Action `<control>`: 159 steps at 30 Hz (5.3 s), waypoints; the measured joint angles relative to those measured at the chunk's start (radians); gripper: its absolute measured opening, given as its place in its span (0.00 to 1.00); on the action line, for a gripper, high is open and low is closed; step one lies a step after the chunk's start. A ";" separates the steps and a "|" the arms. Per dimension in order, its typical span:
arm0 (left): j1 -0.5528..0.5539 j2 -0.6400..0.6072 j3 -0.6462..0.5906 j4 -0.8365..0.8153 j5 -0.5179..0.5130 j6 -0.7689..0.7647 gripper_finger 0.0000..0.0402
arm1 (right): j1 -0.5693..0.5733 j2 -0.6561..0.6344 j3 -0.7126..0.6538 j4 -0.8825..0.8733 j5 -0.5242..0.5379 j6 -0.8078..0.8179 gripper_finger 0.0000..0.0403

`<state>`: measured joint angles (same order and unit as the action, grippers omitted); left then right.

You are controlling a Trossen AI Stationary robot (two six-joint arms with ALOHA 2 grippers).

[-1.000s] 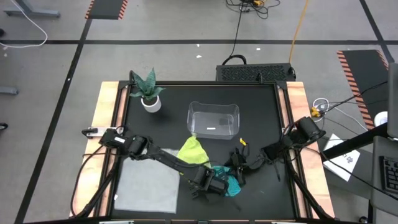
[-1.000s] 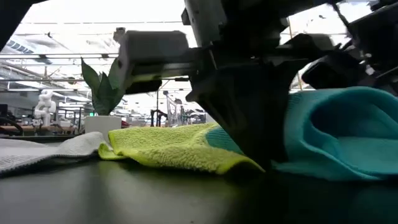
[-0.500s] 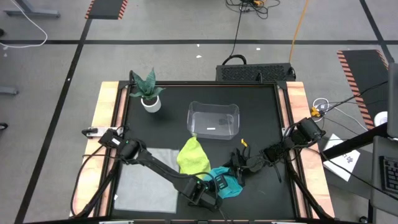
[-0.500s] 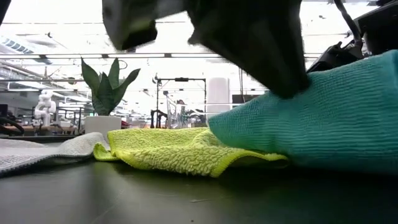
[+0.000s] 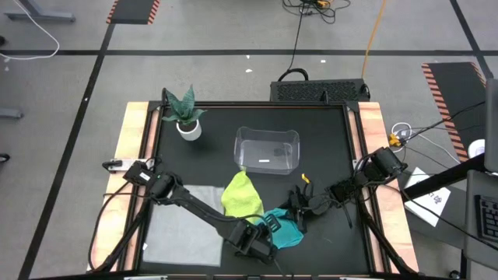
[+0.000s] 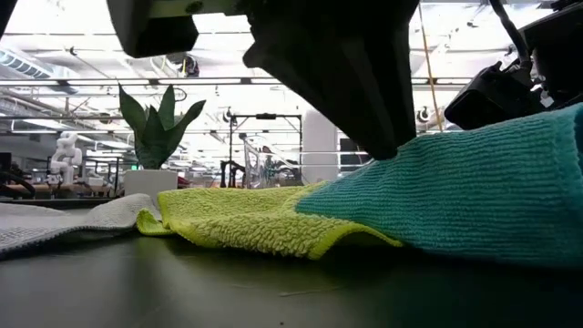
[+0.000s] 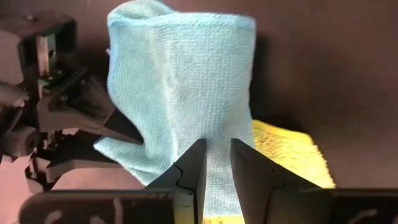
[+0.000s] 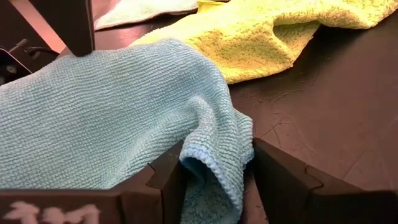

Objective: Fold microfiber towels
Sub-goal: Fold the blue towel

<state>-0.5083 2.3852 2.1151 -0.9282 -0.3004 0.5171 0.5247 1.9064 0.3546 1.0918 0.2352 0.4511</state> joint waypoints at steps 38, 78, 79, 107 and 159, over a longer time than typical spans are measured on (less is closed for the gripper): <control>0.041 0.002 -0.052 0.134 0.311 0.194 0.04 | -0.007 -0.001 -0.001 -0.022 -0.002 0.008 0.37; 0.074 0.035 0.019 -0.140 0.374 0.297 0.02 | -0.100 0.005 0.280 -0.337 -0.044 -0.147 0.28; 0.071 0.029 0.019 -0.155 0.374 0.288 0.02 | -0.101 0.009 0.291 -0.341 -0.044 -0.151 0.28; 0.134 0.023 -0.019 -0.152 0.670 0.494 0.01 | -0.137 0.222 0.490 -0.287 -0.094 -0.166 0.28; 0.174 0.007 -0.046 -0.083 0.720 0.652 0.01 | -0.255 0.202 0.072 0.270 0.030 -0.203 0.18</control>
<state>-0.3341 2.3920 2.0693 -1.0108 0.4195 1.1694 0.2697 2.1088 0.4266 1.3621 0.2651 0.2483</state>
